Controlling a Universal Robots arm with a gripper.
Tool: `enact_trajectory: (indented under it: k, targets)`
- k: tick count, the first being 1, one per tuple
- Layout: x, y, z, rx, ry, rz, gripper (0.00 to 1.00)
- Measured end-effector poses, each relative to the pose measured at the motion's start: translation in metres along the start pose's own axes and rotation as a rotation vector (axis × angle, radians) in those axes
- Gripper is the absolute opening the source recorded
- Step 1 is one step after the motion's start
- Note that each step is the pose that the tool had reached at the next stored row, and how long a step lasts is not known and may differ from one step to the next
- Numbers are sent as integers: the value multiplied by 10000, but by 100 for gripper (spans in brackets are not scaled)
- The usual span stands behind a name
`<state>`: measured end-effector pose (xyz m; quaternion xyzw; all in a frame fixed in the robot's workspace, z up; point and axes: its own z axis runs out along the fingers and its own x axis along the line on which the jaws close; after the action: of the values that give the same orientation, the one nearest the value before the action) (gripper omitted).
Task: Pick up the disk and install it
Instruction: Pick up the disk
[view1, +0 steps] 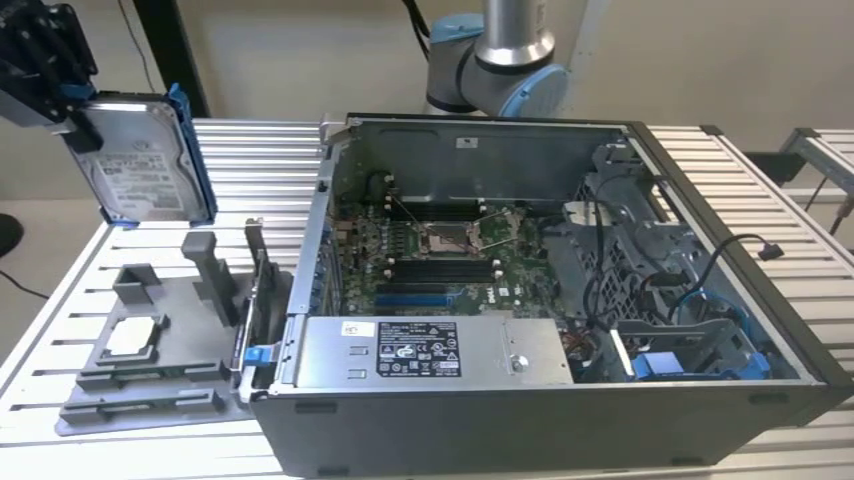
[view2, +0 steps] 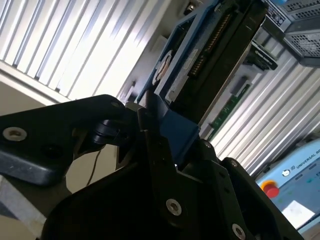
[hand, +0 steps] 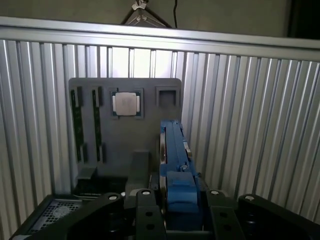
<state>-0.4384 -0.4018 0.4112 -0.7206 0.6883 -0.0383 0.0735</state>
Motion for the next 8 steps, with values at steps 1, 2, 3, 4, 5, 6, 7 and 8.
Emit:
enact_trajectory:
  k: [1,2,3,4,5,6,7,8]
  targets:
    - [-2,-7,-45,-1,1,0,0]
    - [-4,-14,-89,1,1,0,0]
    - [-6,-21,-133,1,1,0,0]
    - [-9,-28,-173,1,1,1,0]
    - [-10,-31,-197,0,2,0,0]
    - [-10,-33,-211,2,1,0,0]
    - [-10,-35,-221,4,0,1,0]
    - [-11,-36,-230,2,0,1,0]
